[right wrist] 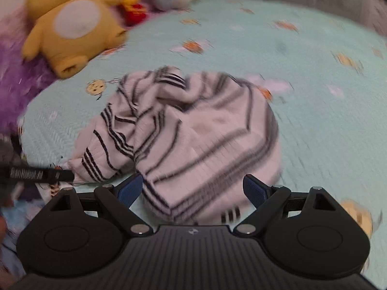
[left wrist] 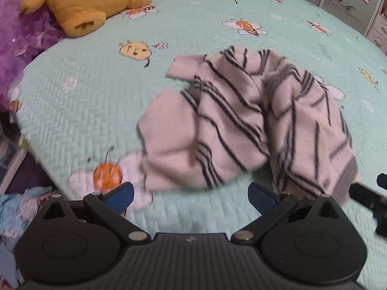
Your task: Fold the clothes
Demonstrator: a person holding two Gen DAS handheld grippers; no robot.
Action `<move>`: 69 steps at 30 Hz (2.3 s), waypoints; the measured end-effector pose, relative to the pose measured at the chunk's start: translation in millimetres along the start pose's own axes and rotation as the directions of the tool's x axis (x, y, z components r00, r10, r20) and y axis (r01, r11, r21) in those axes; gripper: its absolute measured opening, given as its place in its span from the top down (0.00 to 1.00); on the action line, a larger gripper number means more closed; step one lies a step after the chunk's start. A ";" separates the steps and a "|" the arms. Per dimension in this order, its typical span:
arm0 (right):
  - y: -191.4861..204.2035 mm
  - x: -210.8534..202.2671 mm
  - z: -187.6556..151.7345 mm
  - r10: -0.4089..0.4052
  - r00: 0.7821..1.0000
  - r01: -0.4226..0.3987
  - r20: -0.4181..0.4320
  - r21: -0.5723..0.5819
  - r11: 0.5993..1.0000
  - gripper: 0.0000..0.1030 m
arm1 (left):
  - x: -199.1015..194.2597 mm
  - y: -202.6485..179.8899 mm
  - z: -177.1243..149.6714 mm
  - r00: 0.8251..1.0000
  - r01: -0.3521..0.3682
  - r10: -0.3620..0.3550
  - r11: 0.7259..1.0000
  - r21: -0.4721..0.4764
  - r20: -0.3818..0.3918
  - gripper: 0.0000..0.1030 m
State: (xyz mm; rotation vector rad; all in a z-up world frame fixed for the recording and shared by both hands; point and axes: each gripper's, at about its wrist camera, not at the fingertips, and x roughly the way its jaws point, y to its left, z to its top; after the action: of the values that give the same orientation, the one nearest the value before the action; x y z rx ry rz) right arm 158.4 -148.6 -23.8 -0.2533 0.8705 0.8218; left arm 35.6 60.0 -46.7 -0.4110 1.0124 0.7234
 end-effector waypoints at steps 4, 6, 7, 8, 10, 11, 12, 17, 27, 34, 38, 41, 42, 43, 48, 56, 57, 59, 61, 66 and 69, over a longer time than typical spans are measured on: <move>8.9 44.6 -0.6 -0.008 0.999 0.005 -0.047 -0.065 0.998 0.13 | 45.8 -2.3 23.1 1.000 0.001 -0.001 1.000 -0.008 0.010 0.00; 12.8 57.4 -1.3 -0.014 0.999 0.010 -0.050 -0.091 0.996 0.13 | 68.1 -7.9 32.4 1.000 -0.003 0.003 1.000 0.009 -0.008 0.00; 14.7 62.2 -1.6 -0.019 0.999 0.014 -0.047 -0.104 0.994 0.13 | 78.4 -11.5 35.0 1.000 -0.010 0.011 1.000 0.027 -0.028 0.03; 16.7 67.0 -2.0 -0.023 0.999 0.018 -0.045 -0.117 0.993 0.15 | 86.3 -15.2 36.6 0.999 -0.019 0.021 0.999 0.049 -0.043 0.06; 20.5 76.6 -2.6 -0.031 0.999 0.025 -0.039 -0.142 0.990 0.22 | 97.1 -21.3 38.8 0.998 -0.025 0.030 0.997 0.078 -0.060 0.15; 20.2 78.0 -1.9 -0.022 0.999 0.017 -0.035 -0.141 0.990 0.38 | 97.4 -22.7 39.3 0.998 -0.024 0.028 0.996 0.084 -0.052 0.16; 17.7 76.2 -0.1 -0.001 1.000 -0.002 -0.029 -0.125 0.992 0.47 | 93.6 -23.7 38.9 0.999 -0.020 0.023 0.996 0.085 -0.029 0.25; 10.1 54.7 2.0 0.022 0.998 -0.015 0.061 -0.107 0.994 0.94 | 63.2 -27.7 35.2 0.995 0.026 -0.035 0.995 0.097 0.092 0.84; -36.4 -53.9 31.9 -0.087 0.928 0.103 0.363 -0.023 0.994 0.95 | -75.7 -54.2 55.6 0.908 0.170 -0.231 0.966 0.196 0.350 0.88; -64.1 -153.2 54.3 -0.190 0.811 0.249 0.553 -0.032 0.968 0.96 | -185.8 -81.6 73.9 0.795 0.246 -0.368 0.922 0.298 0.483 0.88; -83.4 -212.2 63.3 -0.242 0.721 0.341 0.650 -0.029 0.940 0.96 | -235.2 -101.3 83.4 0.731 0.313 -0.458 0.884 0.348 0.505 0.88; -97.9 -256.5 64.4 -0.283 0.649 0.399 0.706 0.000 0.917 0.95 | -268.2 -116.3 88.8 0.684 0.352 -0.512 0.856 0.379 0.520 0.88; -102.4 -271.0 63.8 -0.298 0.624 0.417 0.723 0.015 0.909 0.95 | -278.8 -121.7 90.6 0.668 0.364 -0.529 0.846 0.390 0.524 0.88; -106.9 -285.5 63.3 -0.313 0.597 0.435 0.739 0.030 0.900 0.95 | -288.6 -126.9 90.8 0.652 0.372 -0.543 0.837 0.401 0.529 0.88; -132.5 -351.2 62.5 -0.391 0.471 0.511 0.791 0.117 0.852 0.95 | -328.7 -164.8 84.8 0.578 0.394 -0.614 0.787 0.475 0.538 0.88; -182.8 -419.6 42.1 -0.523 0.317 0.588 0.791 0.268 0.763 0.95 | -353.8 -238.9 65.4 0.507 0.441 -0.723 0.686 0.579 0.469 0.88; -189.7 -425.6 37.2 -0.538 0.302 0.589 0.787 0.290 0.754 0.95 | -355.0 -248.3 61.4 0.500 0.444 -0.734 0.673 0.591 0.460 0.88; -204.6 -434.0 28.1 -0.563 0.282 0.584 0.777 0.327 0.743 0.95 | -353.7 -264.3 52.6 0.498 0.445 -0.749 0.653 0.612 0.437 0.88; -218.3 -438.0 19.6 -0.583 0.275 0.580 0.765 0.351 0.735 0.95 | -350.2 -278.0 45.0 0.503 0.447 -0.760 0.636 0.629 0.412 0.88; -248.2 -433.4 0.5 -0.598 0.315 0.551 0.737 0.370 0.748 0.95 | -329.1 -310.9 28.7 0.550 0.438 -0.758 0.620 0.652 0.351 0.88; -262.4 -415.0 -5.9 -0.592 0.373 0.532 0.715 0.358 0.767 0.95 | -306.6 -327.1 20.6 0.604 0.404 -0.723 0.641 0.653 0.336 0.88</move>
State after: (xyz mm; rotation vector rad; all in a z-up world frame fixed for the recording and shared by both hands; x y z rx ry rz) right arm 193.2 -550.2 256.5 -0.0753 -0.1080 0.1616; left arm 180.4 -264.8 227.1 -0.0127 0.3865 -0.0846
